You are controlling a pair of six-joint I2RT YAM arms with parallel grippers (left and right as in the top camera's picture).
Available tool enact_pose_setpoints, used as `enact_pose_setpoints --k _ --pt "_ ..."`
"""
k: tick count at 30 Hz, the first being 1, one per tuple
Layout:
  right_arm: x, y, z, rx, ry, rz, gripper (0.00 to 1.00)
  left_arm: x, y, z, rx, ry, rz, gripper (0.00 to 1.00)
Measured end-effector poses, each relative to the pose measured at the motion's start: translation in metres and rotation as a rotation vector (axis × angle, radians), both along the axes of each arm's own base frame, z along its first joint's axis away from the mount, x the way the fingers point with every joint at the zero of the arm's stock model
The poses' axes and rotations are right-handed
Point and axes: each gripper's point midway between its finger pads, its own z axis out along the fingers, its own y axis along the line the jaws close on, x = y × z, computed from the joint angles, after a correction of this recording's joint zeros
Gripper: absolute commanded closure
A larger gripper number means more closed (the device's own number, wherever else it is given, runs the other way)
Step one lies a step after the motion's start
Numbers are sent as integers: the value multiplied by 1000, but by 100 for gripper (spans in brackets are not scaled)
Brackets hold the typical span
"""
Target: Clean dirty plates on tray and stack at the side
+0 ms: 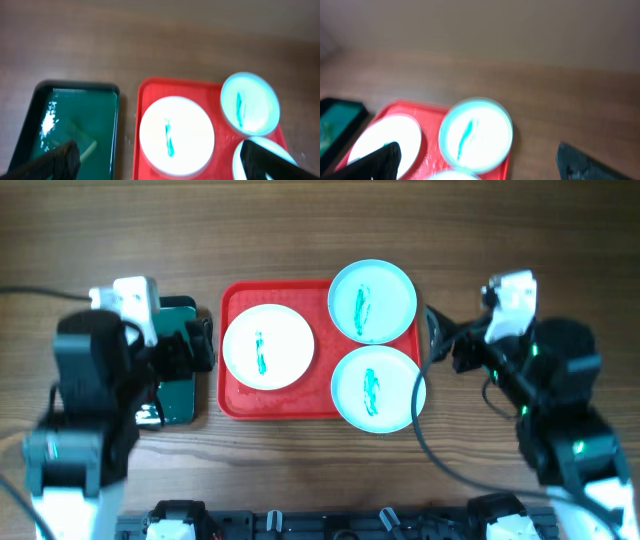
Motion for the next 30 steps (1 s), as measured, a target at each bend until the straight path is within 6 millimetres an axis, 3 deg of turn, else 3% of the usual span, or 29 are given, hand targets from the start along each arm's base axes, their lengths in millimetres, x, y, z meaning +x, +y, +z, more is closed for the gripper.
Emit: enact_pose_setpoints --k 3,6,8,11,15,19,22,24,26,30 --pt "11 6 -3 -31 198 21 0 9 -3 -18 2 234 -8 0" --pt "21 11 -15 -61 366 43 0 18 -18 -53 -58 449 -59 0" --pt "34 14 -34 -71 435 45 0 25 -35 -78 -141 558 -112 0" --pt "48 29 -63 -6 537 71 2 31 -55 -97 -249 648 -169 0" --pt "60 57 -78 85 582 162 14 42 -65 -104 -299 654 -195 0" --pt "54 102 -118 97 730 213 33 50 -64 -104 -301 628 -180 1" --pt "51 137 -154 66 833 211 50 56 -36 -111 -257 639 29 4" --pt "53 156 -176 47 862 184 50 51 12 -118 -246 671 336 5" --pt "55 170 -198 30 882 159 50 48 47 -120 -247 663 515 7" --pt "63 190 -238 13 901 143 52 43 85 -121 -238 642 685 8"
